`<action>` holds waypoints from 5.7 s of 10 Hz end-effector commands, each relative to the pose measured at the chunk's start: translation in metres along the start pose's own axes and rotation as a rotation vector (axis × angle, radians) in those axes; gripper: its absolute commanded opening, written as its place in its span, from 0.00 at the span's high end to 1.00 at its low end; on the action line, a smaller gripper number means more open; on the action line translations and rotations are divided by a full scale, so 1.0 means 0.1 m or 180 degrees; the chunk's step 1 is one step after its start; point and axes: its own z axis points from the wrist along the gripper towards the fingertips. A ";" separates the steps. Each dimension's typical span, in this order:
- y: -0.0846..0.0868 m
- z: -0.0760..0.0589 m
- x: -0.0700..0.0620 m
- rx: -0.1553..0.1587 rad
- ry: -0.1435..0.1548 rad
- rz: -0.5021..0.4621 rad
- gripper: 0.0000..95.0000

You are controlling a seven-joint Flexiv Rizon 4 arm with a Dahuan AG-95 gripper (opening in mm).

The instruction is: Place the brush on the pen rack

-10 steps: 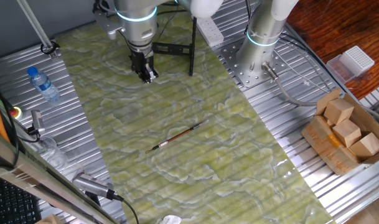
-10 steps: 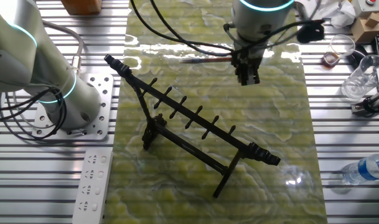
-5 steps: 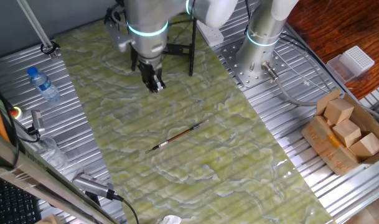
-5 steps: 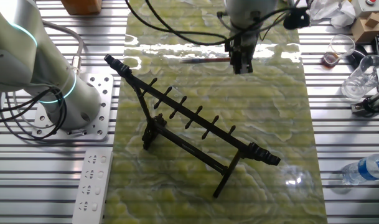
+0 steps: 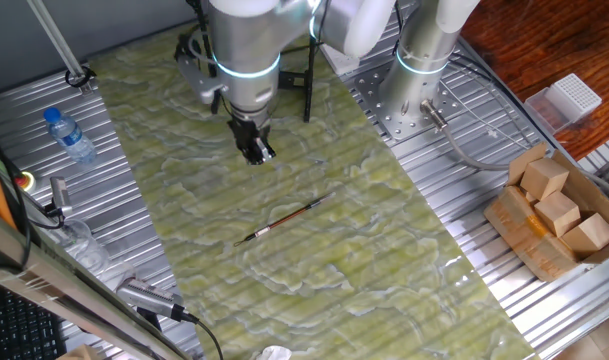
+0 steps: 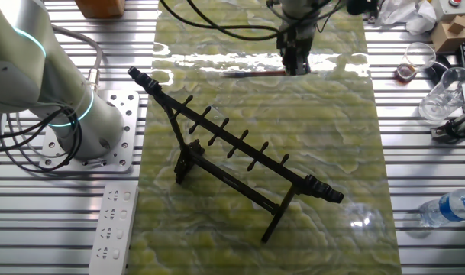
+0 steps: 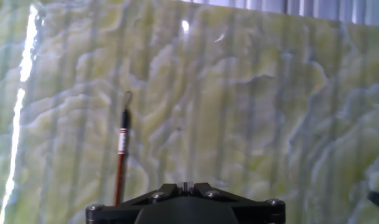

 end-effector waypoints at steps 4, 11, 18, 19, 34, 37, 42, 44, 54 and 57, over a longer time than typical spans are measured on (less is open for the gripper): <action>0.03 0.01 -0.01 -0.0128 0.0055 -0.1338 1.00; 0.05 0.10 0.00 -0.0045 0.0265 -0.0900 1.00; 0.05 0.10 0.00 -0.0085 0.0192 -0.0892 1.00; 0.05 0.10 0.00 -0.0057 0.0218 -0.0865 1.00; 0.63 0.16 -0.06 -0.0136 0.0205 -0.0551 0.60; 0.82 0.20 0.02 -0.0247 0.0183 -0.0632 0.60; 0.91 0.39 0.07 -0.0196 0.0192 -0.0391 0.60; 0.92 0.45 0.09 -0.0145 0.0219 -0.0276 0.60; 1.01 0.64 0.09 -0.0197 0.0201 -0.1221 0.80; 1.02 0.67 0.09 -0.0200 0.0165 -0.1576 0.80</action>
